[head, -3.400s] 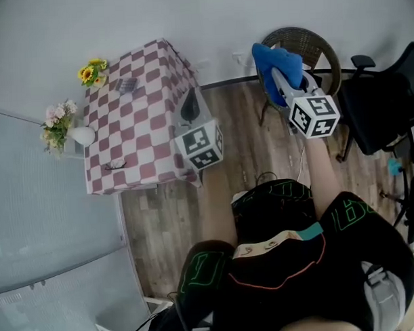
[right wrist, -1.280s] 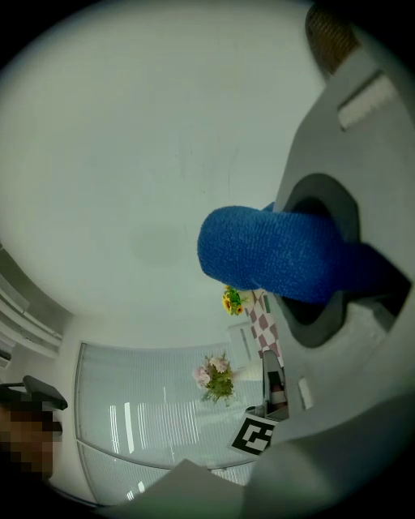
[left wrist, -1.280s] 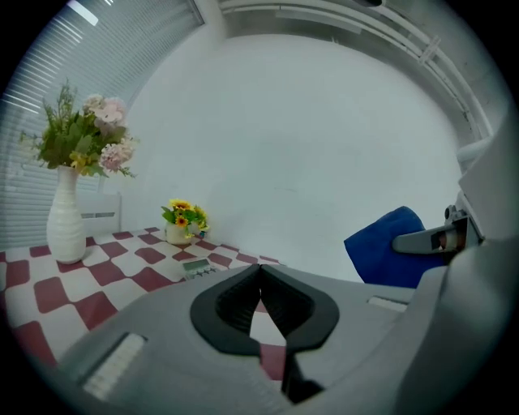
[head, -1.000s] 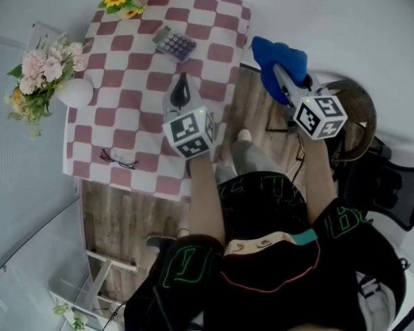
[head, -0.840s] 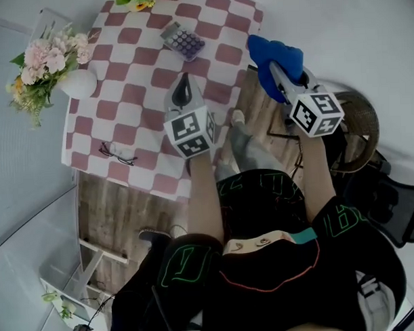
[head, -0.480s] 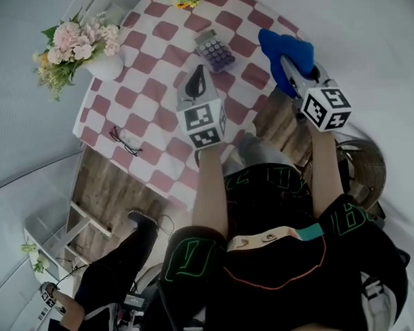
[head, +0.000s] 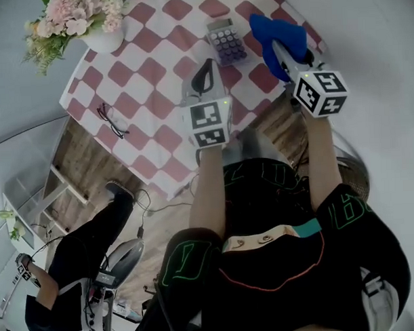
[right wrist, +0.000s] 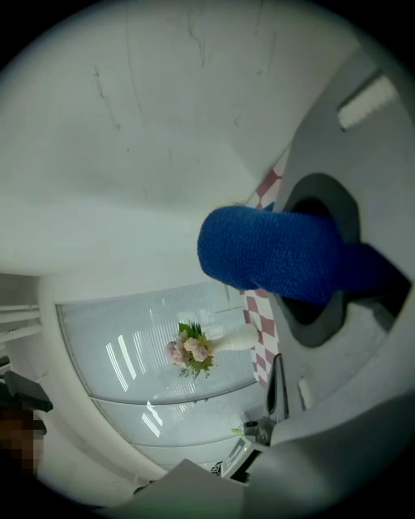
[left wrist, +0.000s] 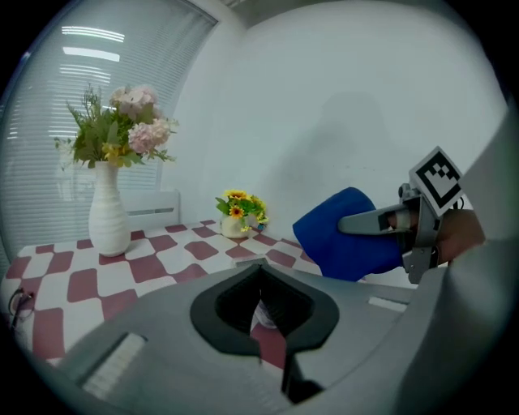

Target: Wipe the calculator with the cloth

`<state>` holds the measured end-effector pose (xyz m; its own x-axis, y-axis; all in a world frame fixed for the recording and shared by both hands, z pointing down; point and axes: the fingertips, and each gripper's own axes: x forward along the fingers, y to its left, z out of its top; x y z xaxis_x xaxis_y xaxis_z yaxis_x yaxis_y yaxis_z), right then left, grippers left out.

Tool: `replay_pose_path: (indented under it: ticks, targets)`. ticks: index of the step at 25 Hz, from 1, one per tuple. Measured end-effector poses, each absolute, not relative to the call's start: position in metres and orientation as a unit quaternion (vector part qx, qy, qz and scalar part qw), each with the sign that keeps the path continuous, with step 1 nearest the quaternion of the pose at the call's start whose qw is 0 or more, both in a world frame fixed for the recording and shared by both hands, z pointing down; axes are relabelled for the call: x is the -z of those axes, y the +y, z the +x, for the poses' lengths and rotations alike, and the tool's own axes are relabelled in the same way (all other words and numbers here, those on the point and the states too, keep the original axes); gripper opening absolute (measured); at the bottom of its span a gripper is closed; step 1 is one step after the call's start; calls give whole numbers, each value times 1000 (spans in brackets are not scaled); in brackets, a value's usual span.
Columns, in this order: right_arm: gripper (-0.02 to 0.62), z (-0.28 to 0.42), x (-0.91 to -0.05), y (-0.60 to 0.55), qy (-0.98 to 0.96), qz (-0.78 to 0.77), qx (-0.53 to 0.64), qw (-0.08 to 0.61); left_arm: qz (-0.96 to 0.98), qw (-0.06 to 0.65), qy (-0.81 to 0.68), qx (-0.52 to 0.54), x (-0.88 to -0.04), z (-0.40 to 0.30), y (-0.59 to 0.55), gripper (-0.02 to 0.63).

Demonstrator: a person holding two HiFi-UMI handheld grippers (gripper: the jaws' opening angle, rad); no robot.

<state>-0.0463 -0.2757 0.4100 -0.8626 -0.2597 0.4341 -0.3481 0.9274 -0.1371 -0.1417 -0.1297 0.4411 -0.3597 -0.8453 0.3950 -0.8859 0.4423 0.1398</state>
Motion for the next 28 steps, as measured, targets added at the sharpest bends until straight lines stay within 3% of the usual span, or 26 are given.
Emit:
replay_pose_path:
  ticks: [9, 19, 28]
  targets:
    - [112, -125, -427, -277, -961, 106, -17, 255, 514, 231, -826, -25, -465, -184, -144, 11]
    - [112, -198, -427, -264, -946, 29, 161, 281, 519, 241, -820, -11, -471, -204, -150, 11]
    - [112, -218, -479, -244, -898, -48, 272, 342, 520, 250, -817, -14, -480, -223, -152, 11]
